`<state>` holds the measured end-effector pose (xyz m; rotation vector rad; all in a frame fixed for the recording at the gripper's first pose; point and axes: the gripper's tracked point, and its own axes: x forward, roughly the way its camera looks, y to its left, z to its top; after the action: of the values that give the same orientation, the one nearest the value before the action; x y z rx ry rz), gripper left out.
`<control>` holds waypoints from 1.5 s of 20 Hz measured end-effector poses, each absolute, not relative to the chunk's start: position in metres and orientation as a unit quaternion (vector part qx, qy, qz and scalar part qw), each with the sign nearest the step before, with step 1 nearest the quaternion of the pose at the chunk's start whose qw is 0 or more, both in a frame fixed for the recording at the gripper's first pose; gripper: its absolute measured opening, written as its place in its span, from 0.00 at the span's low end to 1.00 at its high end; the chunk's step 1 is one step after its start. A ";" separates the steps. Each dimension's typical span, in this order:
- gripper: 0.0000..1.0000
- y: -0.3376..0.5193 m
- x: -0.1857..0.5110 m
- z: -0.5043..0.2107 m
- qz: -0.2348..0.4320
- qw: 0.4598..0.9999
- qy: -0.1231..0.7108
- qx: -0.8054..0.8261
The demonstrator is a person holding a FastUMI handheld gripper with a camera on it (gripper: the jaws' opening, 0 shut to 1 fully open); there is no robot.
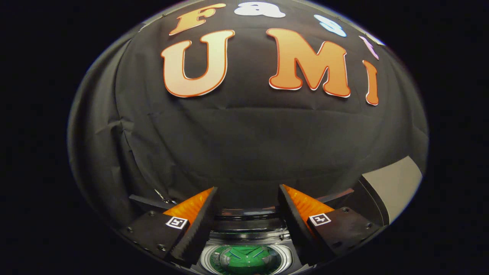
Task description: Put the clothes into the washing machine and then close the washing machine lid.
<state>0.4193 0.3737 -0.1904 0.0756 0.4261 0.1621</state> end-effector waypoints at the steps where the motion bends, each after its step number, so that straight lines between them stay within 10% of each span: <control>1: 1.00 0.371 0.408 -0.191 0.080 0.975 0.204 0.033; 17: 0.98 0.358 0.297 -0.228 0.097 0.985 0.139 0.045; 30: 0.98 0.369 0.263 -0.380 0.105 0.954 0.279 0.047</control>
<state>0.2633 0.3691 -0.3801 0.0953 0.5659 0.2124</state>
